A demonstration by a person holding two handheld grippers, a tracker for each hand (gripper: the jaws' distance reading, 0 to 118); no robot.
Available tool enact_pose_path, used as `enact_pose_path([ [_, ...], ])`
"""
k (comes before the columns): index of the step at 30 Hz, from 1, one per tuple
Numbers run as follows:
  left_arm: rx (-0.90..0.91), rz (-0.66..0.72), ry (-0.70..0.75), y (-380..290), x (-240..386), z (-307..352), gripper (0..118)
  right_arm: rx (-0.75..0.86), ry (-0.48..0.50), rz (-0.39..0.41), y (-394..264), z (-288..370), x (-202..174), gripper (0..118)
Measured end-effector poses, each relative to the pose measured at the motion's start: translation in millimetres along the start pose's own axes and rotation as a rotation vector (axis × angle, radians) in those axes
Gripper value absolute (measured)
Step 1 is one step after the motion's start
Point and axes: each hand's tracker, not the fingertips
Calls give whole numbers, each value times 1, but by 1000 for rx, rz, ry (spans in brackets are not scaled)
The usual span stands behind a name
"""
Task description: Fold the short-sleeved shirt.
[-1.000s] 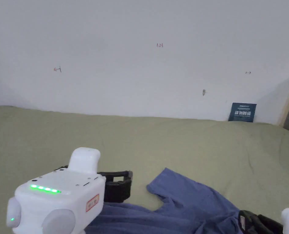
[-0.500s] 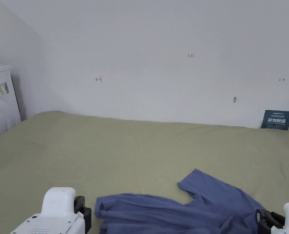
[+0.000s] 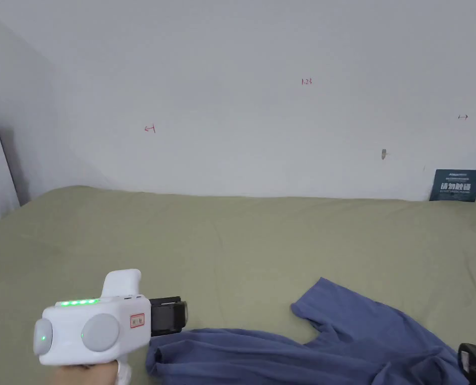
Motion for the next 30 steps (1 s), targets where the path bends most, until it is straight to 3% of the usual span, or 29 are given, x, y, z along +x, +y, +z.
enact_pose_path([
  [3,-105,-98,82,32,-23,-66,118,-21,-38,-25,0,-2,19,1],
  [8,-288,-54,0,18,-25,-135,117,-49,-91,-41,-4,-11,38,1],
  [11,-287,-99,26,3,-8,-145,117,-63,-89,-49,-7,-20,38,1],
  [13,-272,-155,-47,-10,1,-144,113,-70,-74,-66,-9,-25,36,1],
  [15,-263,-222,59,-19,9,-144,110,-74,-48,-75,-9,-28,31,1],
  [17,-250,-147,9,-16,7,-138,89,-65,-36,-72,-9,-29,26,1],
  [18,-243,-121,0,-13,5,-132,61,-64,-32,-63,-10,-30,25,1],
  [19,-193,-122,10,-8,2,-123,0,-68,-28,-59,-9,-31,26,1],
  [21,-174,-77,-109,-1,-9,-117,1,-83,-34,-63,-9,-38,30,1],
  [23,-195,-5,-129,-1,-11,-116,1,-117,-55,-62,-11,-50,38,1],
  [27,-150,-60,-106,-5,5,-100,1,-209,-124,-52,-19,-79,64,2],
  [28,-152,-57,-132,-6,7,-99,1,-234,-120,-72,-21,-89,71,17],
  [30,-153,-61,-140,0,-1,-112,1,-324,-66,-93,-25,-112,83,82],
])
